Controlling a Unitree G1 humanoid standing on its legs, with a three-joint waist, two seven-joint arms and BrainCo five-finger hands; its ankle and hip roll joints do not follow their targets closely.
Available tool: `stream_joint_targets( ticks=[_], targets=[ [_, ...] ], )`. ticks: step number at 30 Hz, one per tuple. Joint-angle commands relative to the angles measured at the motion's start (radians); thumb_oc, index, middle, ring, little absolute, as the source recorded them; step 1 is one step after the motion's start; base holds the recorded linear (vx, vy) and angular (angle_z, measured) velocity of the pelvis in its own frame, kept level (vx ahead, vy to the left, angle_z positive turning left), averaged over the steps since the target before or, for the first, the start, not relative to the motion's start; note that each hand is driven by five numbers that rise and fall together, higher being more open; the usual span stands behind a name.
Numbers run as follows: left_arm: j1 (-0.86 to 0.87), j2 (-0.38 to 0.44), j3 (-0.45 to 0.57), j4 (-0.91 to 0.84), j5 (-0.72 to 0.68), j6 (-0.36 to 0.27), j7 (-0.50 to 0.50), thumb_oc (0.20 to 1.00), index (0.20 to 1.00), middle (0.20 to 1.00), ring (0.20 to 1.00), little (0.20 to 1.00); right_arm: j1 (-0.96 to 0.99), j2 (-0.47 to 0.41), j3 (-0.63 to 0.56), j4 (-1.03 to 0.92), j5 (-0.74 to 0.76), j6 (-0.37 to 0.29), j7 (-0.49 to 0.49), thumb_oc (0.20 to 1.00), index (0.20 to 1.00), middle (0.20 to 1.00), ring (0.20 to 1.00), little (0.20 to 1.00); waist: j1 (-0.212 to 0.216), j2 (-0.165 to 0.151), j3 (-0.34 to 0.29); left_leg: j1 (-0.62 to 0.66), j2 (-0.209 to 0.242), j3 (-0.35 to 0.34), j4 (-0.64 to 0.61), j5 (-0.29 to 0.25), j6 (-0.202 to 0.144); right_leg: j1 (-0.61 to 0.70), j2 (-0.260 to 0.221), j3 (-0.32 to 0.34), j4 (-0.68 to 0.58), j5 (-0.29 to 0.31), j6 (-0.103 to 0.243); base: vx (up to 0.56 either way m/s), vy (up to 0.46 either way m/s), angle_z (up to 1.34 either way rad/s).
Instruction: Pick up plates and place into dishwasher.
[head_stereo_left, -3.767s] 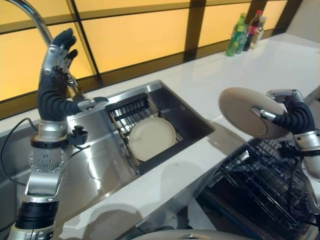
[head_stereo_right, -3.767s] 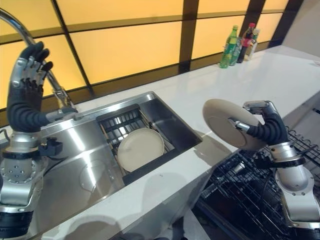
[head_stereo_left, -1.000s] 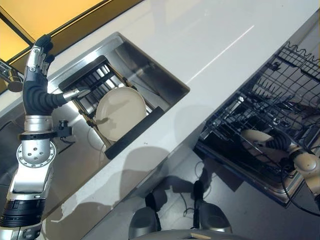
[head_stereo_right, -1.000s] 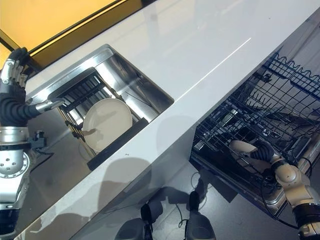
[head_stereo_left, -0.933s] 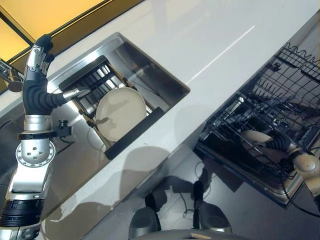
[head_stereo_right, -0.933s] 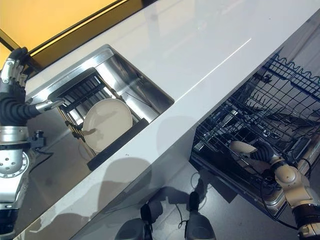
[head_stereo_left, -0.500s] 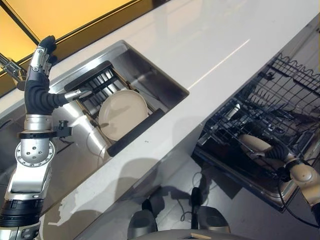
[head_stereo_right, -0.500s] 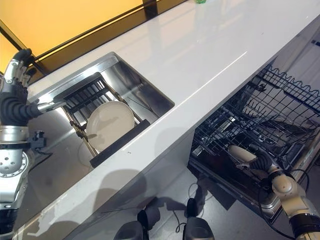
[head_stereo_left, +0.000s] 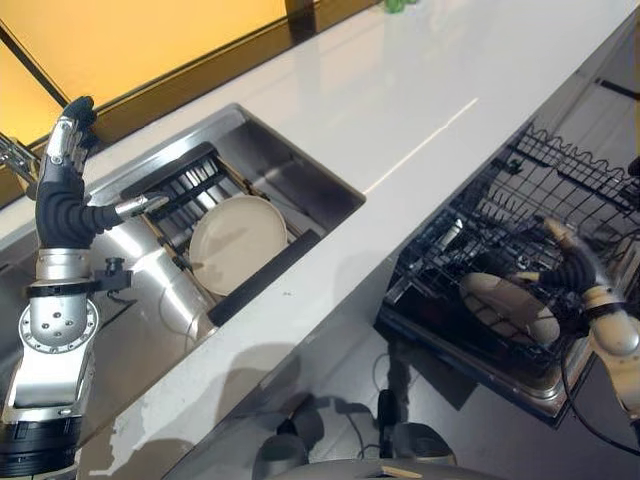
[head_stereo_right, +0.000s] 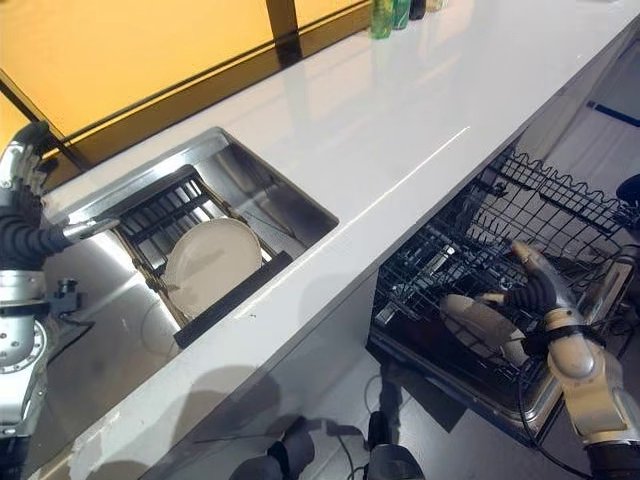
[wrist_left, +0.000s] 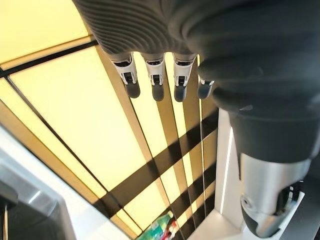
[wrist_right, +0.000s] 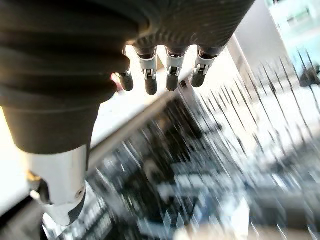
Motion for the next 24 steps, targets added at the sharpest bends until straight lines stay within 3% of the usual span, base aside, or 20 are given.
stream_joint_targets(
  ticks=[1, 6, 11, 13, 16, 19, 24],
  targets=[
    [0.047, 0.012, 0.023, 0.018, -0.02, -0.053, -0.004, 1.0, 1.0, 1.0, 1.0, 1.0, 0.02, -0.045, -0.035, -0.093, -0.004, -0.071, -0.045, 1.0, 1.0, 1.0, 1.0, 1.0, -0.014, -0.025, -0.098, -0.189, 0.044, -0.033, -0.046, 0.165, -0.005, 0.057, 0.004, 0.012, 0.1, -0.212, 0.032, -0.06, 0.001, -0.05],
    [0.054, -0.018, 0.025, 0.022, -0.042, -0.044, -0.01, 1.0, 1.0, 1.0, 1.0, 1.0, 0.028, -0.031, -0.058, -0.169, 0.005, -0.135, -0.072, 1.0, 1.0, 1.0, 1.0, 1.0, -0.01, -0.037, -0.117, -0.189, 0.05, -0.037, -0.042, 0.166, -0.003, 0.06, 0.019, 0.023, 0.099, -0.213, 0.023, -0.06, -0.018, -0.03],
    [0.052, -0.04, 0.008, 0.038, -0.026, 0.006, -0.022, 1.0, 1.0, 1.0, 1.0, 1.0, 0.006, -0.017, -0.057, -0.239, 0.068, -0.183, -0.097, 1.0, 1.0, 1.0, 1.0, 1.0, 0.014, -0.051, -0.12, -0.238, 0.042, -0.12, 0.072, 0.173, -0.005, 0.06, 0.037, 0.05, 0.118, -0.221, 0.003, -0.04, -0.033, -0.09],
    [0.065, -0.058, -0.001, 0.05, -0.016, 0.029, -0.055, 1.0, 1.0, 1.0, 1.0, 1.0, 0.002, -0.002, -0.051, -0.274, 0.104, -0.197, -0.094, 1.0, 1.0, 1.0, 1.0, 1.0, 0.04, -0.058, -0.114, -0.278, 0.007, -0.211, 0.142, 0.171, 0.003, 0.057, 0.037, 0.072, 0.129, -0.214, -0.006, -0.01, 0.01, -0.15],
    [0.098, -0.064, 0.006, 0.061, -0.029, 0.013, -0.091, 1.0, 1.0, 1.0, 1.0, 1.0, -0.015, 0.023, -0.018, -0.295, 0.111, -0.202, -0.097, 1.0, 1.0, 1.0, 1.0, 1.0, 0.078, -0.053, -0.114, -0.29, -0.052, -0.322, 0.1, 0.159, 0.03, 0.045, 0.041, 0.097, 0.147, -0.21, -0.005, 0.0, 0.101, -0.29],
    [0.111, -0.062, 0.016, 0.062, -0.041, 0.017, -0.117, 1.0, 1.0, 1.0, 1.0, 1.0, -0.031, 0.046, 0.024, -0.301, 0.093, -0.204, -0.121, 1.0, 1.0, 1.0, 1.0, 1.0, 0.103, -0.047, -0.117, -0.313, -0.09, -0.359, 0.052, 0.184, 0.036, 0.046, 0.044, 0.115, 0.144, -0.214, -0.003, 0.03, 0.147, -0.34],
    [0.083, -0.054, 0.006, 0.091, -0.034, 0.075, -0.123, 1.0, 1.0, 1.0, 1.0, 1.0, -0.05, 0.043, 0.045, -0.297, 0.131, -0.218, -0.128, 1.0, 1.0, 1.0, 1.0, 1.0, 0.109, -0.047, -0.136, -0.299, -0.129, -0.383, 0.043, 0.138, 0.047, 0.037, 0.015, 0.11, 0.141, -0.212, 0.01, 0.06, 0.17, -0.35]
  ],
)
